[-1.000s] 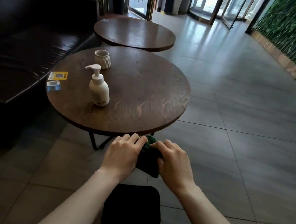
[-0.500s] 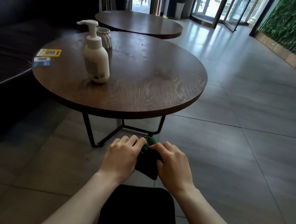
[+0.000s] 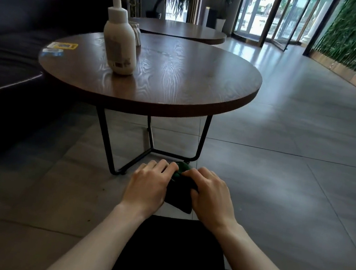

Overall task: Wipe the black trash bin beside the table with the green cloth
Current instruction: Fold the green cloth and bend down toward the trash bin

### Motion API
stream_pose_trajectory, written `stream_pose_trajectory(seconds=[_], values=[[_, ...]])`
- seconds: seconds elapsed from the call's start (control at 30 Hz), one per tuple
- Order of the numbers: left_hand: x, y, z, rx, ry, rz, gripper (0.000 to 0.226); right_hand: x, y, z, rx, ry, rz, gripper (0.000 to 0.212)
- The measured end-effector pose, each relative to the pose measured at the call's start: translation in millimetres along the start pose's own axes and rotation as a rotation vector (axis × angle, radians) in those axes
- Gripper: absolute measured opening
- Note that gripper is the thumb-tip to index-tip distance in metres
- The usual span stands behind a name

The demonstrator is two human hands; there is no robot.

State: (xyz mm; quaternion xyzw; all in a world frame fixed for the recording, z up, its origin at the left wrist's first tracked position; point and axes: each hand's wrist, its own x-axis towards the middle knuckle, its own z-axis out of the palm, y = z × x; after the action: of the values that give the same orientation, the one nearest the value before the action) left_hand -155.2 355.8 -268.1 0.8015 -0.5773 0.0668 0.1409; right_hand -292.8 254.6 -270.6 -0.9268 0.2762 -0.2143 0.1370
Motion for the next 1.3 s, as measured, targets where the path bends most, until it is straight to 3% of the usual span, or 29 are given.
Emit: stream_pose_trajectory(seconds=[0.73,0.93,1.13,1.3], values=[[-47,36,-31,-0.002,0.075,0.011,0.043,-50,-13,-32,0.013,0.061,-0.070,0.031],[-49,43,-31,-0.060,0.096,-0.018,0.043,-54,-11,-33,0.048,0.041,-0.057,0.050],[-49,49,-27,-0.226,0.152,-0.033,0.045,-57,-6,-24,0.098,0.008,-0.066,0.083],[-59,55,-14,-0.378,0.216,-0.045,0.045,-63,-3,-14,0.158,0.062,-0.032,0.075]])
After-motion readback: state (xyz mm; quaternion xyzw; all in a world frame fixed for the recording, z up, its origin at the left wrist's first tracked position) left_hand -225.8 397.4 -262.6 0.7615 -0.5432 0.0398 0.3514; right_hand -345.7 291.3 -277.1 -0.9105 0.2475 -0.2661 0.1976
